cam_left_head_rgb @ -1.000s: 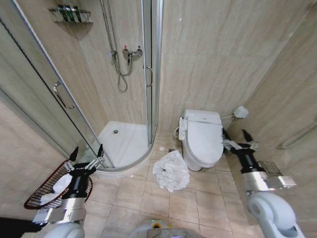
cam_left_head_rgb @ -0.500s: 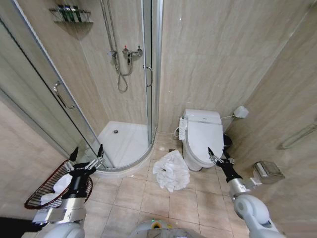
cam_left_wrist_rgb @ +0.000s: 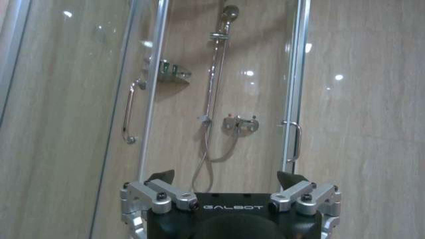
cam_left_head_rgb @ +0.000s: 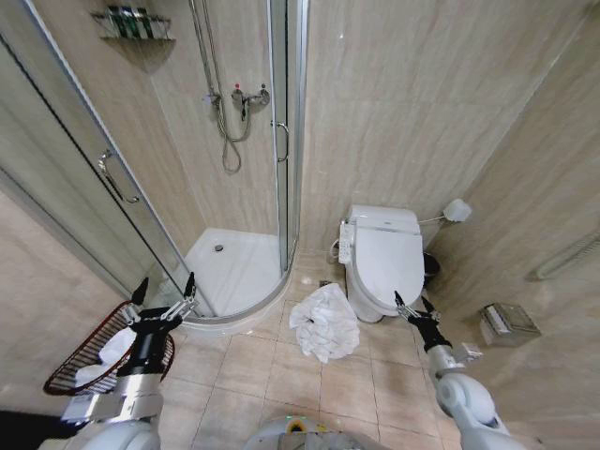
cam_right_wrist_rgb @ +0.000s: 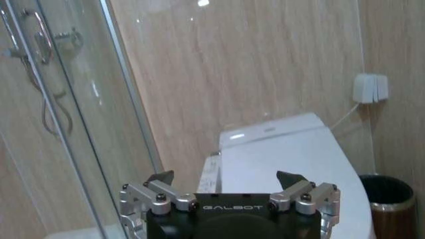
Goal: Discard the used towel into the hamper.
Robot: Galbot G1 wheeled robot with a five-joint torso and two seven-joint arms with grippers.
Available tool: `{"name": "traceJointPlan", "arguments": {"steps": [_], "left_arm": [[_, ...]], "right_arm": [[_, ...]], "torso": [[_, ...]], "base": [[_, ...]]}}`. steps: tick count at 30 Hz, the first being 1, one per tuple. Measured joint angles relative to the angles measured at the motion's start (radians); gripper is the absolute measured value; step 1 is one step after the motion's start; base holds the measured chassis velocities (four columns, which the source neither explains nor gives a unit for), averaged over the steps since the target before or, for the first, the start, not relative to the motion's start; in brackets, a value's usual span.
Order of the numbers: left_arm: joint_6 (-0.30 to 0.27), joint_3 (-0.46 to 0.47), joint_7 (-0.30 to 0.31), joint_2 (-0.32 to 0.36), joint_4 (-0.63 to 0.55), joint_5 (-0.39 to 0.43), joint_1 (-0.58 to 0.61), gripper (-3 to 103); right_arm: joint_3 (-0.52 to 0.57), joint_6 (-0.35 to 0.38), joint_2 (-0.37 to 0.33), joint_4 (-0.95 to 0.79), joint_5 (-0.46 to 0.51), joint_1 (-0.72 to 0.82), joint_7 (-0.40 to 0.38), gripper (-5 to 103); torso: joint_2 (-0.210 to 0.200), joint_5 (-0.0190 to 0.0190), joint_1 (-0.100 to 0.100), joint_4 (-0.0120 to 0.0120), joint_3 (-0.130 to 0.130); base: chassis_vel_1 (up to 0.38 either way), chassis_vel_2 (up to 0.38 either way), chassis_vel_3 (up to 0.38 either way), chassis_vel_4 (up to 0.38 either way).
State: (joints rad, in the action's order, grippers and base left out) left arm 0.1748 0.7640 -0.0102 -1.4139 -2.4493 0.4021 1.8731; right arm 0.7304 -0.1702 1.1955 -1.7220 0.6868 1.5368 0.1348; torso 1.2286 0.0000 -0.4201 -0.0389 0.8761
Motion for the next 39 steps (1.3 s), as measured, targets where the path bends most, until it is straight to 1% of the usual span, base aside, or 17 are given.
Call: {"name": "traceJointPlan", "arguments": {"steps": [1,4,5,9,10,14,15,18,19,22,23,25,26,30,39], "left_arm": [[0.000,0.000,0.000,0.000,0.000,0.000,0.000,100],[0.000,0.000,0.000,0.000,0.000,0.000,0.000,100],[0.000,0.000,0.000,0.000,0.000,0.000,0.000,100],[0.000,0.000,0.000,0.000,0.000,0.000,0.000,100],[0.000,0.000,0.000,0.000,0.000,0.000,0.000,100],[0.000,0.000,0.000,0.000,0.000,0.000,0.000,100],[0.000,0.000,0.000,0.000,0.000,0.000,0.000,100],[0.000,0.000,0.000,0.000,0.000,0.000,0.000,100],[0.000,0.000,0.000,0.000,0.000,0.000,0.000,100],[0.000,0.000,0.000,0.000,0.000,0.000,0.000,100],[0.000,0.000,0.000,0.000,0.000,0.000,0.000,100],[0.000,0.000,0.000,0.000,0.000,0.000,0.000,100],[0.000,0.000,0.000,0.000,0.000,0.000,0.000,100],[0.000,0.000,0.000,0.000,0.000,0.000,0.000,100],[0.000,0.000,0.000,0.000,0.000,0.000,0.000,100]], "right_arm": [[0.000,0.000,0.000,0.000,0.000,0.000,0.000,100],[-0.028,-0.023,0.002,0.066,-0.023,-0.024,0.010,100],[-0.028,-0.023,0.002,0.066,-0.023,-0.024,0.010,100],[-0.062,-0.027,0.004,0.124,-0.039,-0.054,0.014,100],[-0.062,-0.027,0.004,0.124,-0.039,-0.054,0.014,100],[-0.090,-0.027,0.000,0.186,-0.054,-0.089,0.013,100],[-0.090,-0.027,0.000,0.186,-0.054,-0.089,0.013,100],[-0.099,-0.027,-0.006,0.215,-0.055,-0.106,0.013,100],[-0.099,-0.027,-0.006,0.215,-0.055,-0.106,0.013,100],[-0.109,-0.031,-0.011,0.242,-0.057,-0.125,0.017,100],[-0.109,-0.031,-0.011,0.242,-0.057,-0.125,0.017,100],[-0.121,-0.034,-0.010,0.261,-0.064,-0.137,0.019,100],[-0.121,-0.034,-0.010,0.261,-0.064,-0.137,0.019,100],[-0.142,-0.039,-0.006,0.307,-0.075,-0.165,0.024,100],[-0.192,-0.040,-0.012,0.443,-0.075,-0.275,0.049,100]], "torso": [[0.000,0.0000,0.000,0.0000,0.000],[-0.028,0.0001,0.013,0.0000,-0.015],[-0.028,0.0001,0.013,0.0000,-0.015],[-0.055,0.0000,0.026,0.0000,-0.029],[-0.055,0.0000,0.026,0.0000,-0.029],[-0.084,0.0001,0.039,0.0000,-0.045],[-0.084,0.0001,0.039,0.0000,-0.045],[-0.105,0.0000,0.049,0.0000,-0.056],[-0.105,0.0000,0.049,0.0000,-0.056],[-0.125,0.0000,0.058,0.0000,-0.067],[-0.125,0.0000,0.058,0.0000,-0.067],[-0.142,0.0000,0.066,0.0000,-0.076],[-0.142,0.0000,0.066,0.0000,-0.076],[-0.165,0.0000,0.077,0.0000,-0.088],[-0.172,0.0000,0.080,0.0000,-0.092]], "base": [[0.000,0.000,0.000,0.000],[0.000,0.000,0.000,0.000],[0.000,0.000,0.000,0.000],[0.000,0.000,0.000,0.000],[0.000,0.000,0.000,0.000],[0.000,0.000,0.000,0.000],[0.000,0.000,0.000,0.000],[0.000,0.000,0.000,0.000],[0.000,0.000,0.000,0.000],[0.000,0.000,0.000,0.000],[0.000,0.000,0.000,0.000],[0.000,0.000,0.000,0.000],[0.000,0.000,0.000,0.000],[0.000,0.000,0.000,0.000],[0.000,0.000,0.000,0.000]]}}
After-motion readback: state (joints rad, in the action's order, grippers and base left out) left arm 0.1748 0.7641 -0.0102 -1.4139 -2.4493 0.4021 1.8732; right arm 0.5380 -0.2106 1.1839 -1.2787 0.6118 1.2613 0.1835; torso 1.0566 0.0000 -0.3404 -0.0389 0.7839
